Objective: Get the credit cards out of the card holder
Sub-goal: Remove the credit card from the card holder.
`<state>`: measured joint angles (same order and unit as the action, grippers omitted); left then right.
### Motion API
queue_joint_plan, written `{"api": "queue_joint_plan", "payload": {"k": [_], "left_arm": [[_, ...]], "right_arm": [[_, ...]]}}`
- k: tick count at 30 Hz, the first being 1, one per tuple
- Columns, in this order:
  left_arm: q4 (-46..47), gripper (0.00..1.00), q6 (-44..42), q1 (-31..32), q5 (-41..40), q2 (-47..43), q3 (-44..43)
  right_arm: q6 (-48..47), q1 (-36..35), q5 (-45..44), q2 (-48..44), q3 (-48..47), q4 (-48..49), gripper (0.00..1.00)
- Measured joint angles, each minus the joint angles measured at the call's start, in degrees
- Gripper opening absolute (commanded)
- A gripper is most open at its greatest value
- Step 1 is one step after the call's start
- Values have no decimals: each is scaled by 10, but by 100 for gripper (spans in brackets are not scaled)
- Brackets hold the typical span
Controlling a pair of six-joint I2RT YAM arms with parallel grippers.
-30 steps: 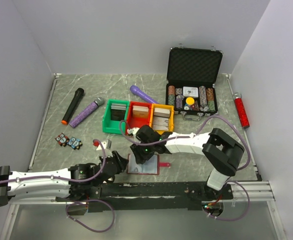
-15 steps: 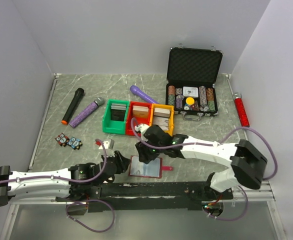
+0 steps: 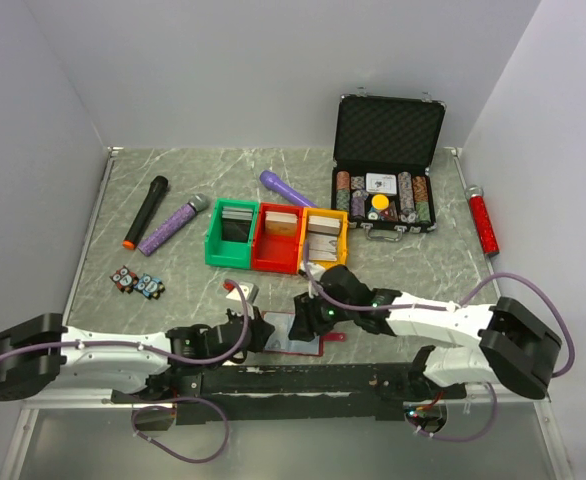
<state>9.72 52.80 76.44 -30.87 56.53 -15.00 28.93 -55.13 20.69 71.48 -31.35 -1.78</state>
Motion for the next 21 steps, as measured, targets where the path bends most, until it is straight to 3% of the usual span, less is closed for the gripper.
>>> {"api": "queue_joint_plan", "payload": {"k": [6, 12, 21], "left_arm": [[30, 2, 11, -12, 7, 27, 7], [28, 1, 41, -13, 9, 36, 15], [-2, 1, 80, -14, -4, 24, 37]], "right_arm": [[86, 17, 15, -20, 69, 116, 53], [164, 18, 17, 24, 96, 234, 52], [216, 18, -3, 81, 96, 284, 51]]}}
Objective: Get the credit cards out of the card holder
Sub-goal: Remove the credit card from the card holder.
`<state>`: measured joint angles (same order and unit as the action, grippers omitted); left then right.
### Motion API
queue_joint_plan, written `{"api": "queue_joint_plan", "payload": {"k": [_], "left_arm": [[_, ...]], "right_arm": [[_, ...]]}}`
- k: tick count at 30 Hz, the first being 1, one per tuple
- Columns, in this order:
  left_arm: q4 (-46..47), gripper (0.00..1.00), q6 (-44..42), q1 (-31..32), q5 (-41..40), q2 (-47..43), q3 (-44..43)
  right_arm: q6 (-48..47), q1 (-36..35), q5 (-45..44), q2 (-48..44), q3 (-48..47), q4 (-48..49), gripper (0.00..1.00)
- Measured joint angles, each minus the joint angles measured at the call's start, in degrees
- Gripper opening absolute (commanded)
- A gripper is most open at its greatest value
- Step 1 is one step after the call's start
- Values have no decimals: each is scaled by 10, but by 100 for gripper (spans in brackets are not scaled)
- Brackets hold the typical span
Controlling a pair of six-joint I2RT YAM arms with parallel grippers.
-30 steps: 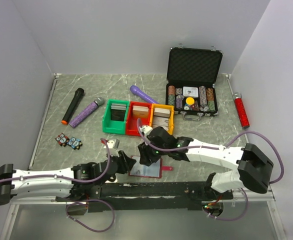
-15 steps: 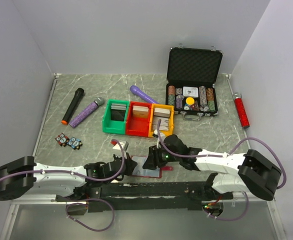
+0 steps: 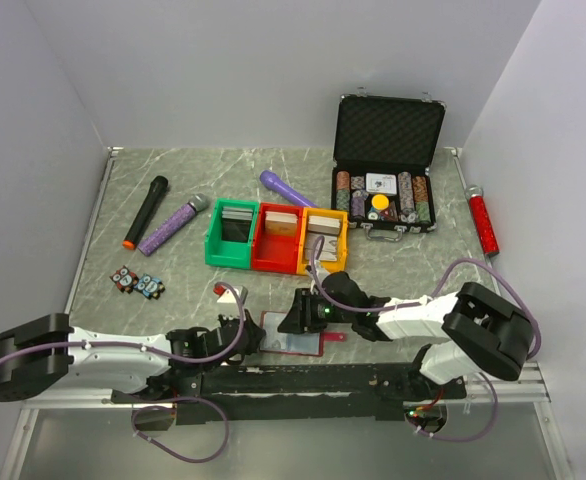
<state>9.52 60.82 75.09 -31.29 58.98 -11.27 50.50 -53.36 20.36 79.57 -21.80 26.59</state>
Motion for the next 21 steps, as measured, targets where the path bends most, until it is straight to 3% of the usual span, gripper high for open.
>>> {"api": "queue_joint_plan", "payload": {"k": [14, 21], "left_arm": [[3, 1, 21, 0, -5, 20, 1], [9, 1, 35, 0, -6, 19, 8]], "right_arm": [[21, 0, -38, 28, -7, -20, 49], [24, 0, -38, 43, -15, -18, 41]]}}
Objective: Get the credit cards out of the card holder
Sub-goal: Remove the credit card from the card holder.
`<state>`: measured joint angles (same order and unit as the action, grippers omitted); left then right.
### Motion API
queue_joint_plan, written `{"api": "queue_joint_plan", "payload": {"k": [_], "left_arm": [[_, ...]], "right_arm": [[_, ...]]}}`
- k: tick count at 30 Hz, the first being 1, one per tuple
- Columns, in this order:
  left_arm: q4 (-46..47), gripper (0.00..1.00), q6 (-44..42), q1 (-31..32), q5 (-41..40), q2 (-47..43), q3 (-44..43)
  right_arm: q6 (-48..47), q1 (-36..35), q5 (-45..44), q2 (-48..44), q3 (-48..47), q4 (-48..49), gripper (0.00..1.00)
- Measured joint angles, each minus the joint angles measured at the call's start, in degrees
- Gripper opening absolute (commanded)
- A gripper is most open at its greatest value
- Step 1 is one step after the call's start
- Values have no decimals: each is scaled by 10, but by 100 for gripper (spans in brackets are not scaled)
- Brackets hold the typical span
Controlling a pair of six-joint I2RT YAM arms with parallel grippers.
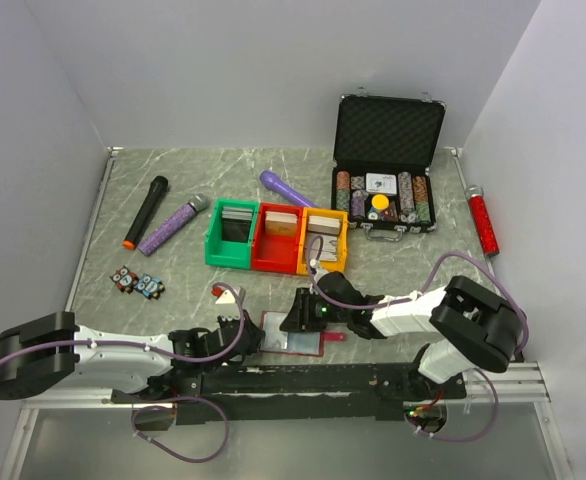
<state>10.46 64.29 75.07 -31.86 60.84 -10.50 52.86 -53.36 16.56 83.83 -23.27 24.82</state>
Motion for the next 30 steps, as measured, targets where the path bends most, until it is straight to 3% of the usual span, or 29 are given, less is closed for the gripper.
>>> {"api": "queue_joint_plan", "payload": {"k": [5, 14, 25, 30], "left_arm": [[7, 1, 1, 0, -1, 6, 0], [27, 1, 1, 0, -8, 37, -9], [23, 1, 16, 0, -19, 59, -25], [21, 1, 25, 0, -23, 64, -28]], "right_arm": [[0, 0, 0, 0, 0, 0, 39], [-2, 3, -7, -5, 11, 6, 25], [-10, 4, -10, -24, 19, 6, 29], [-14, 4, -10, -37, 19, 4, 23]]}}
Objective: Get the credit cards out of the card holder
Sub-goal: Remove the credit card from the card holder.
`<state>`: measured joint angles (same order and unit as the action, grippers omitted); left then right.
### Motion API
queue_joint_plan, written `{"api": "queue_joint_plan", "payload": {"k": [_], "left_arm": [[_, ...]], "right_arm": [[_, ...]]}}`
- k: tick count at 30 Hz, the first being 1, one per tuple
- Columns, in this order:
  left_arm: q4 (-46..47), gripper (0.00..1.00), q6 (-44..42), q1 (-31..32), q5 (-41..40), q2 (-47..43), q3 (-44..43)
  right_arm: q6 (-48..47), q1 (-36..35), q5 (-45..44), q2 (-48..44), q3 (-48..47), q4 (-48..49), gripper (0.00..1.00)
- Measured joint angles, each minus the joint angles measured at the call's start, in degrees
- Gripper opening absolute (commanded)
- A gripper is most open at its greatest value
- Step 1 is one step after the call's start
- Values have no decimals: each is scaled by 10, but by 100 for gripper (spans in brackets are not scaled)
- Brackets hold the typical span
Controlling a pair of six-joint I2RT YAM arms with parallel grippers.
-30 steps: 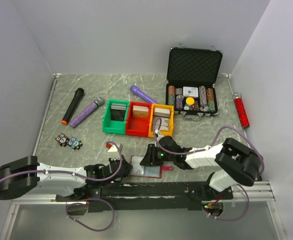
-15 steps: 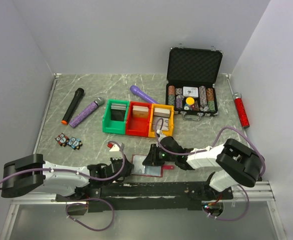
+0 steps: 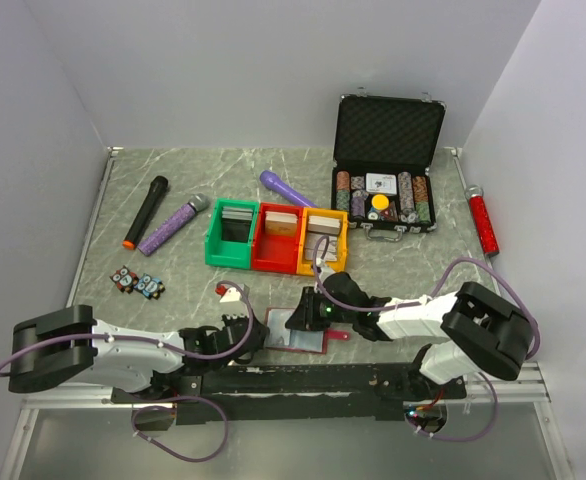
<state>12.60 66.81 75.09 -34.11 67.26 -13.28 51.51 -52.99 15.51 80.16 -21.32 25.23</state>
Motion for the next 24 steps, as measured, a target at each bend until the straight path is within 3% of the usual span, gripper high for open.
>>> {"api": "queue_joint_plan", "payload": {"k": [7, 11, 14, 24], "left_arm": [[-5, 1, 6, 0, -5, 6, -5], [-9, 1, 14, 0, -7, 8, -8], [-10, 1, 17, 0, -7, 8, -8], [-12, 1, 27, 0, -8, 8, -8]], "right_arm": [[-2, 0, -1, -2, 0, -2, 18], [-2, 0, -1, -2, 0, -5, 29], [-1, 0, -1, -3, 0, -5, 31], [-1, 2, 0, -10, 7, -8, 22]]}}
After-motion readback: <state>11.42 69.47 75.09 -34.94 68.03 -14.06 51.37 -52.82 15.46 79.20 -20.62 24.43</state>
